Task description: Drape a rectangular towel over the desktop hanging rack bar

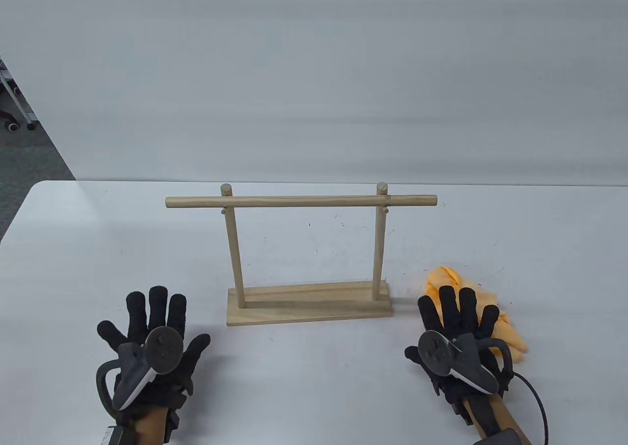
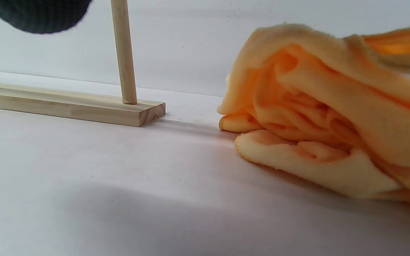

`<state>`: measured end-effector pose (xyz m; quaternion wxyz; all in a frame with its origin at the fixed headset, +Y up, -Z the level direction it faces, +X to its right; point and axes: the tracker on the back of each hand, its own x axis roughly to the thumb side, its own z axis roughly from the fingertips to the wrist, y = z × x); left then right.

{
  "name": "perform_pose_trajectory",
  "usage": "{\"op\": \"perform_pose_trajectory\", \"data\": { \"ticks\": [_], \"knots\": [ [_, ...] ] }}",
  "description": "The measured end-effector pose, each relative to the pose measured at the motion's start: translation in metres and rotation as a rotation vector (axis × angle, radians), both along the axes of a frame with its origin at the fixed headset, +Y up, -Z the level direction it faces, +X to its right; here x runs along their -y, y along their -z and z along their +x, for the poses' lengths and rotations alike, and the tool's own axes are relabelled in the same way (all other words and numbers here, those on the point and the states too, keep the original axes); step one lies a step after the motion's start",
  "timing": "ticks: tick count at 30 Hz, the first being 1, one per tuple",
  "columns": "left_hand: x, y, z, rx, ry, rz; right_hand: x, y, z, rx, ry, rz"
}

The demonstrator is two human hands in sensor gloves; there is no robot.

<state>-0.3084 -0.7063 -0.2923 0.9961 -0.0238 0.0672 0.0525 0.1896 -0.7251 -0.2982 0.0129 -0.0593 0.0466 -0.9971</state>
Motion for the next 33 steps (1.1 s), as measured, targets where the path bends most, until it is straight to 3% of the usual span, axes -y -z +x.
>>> {"op": "perform_pose_trajectory", "data": {
  "ticks": [33],
  "knots": [
    [-0.001,0.0,0.01,0.013,0.039,-0.012,-0.001,0.0,0.006,0.017,0.014,0.067]
  ]
}}
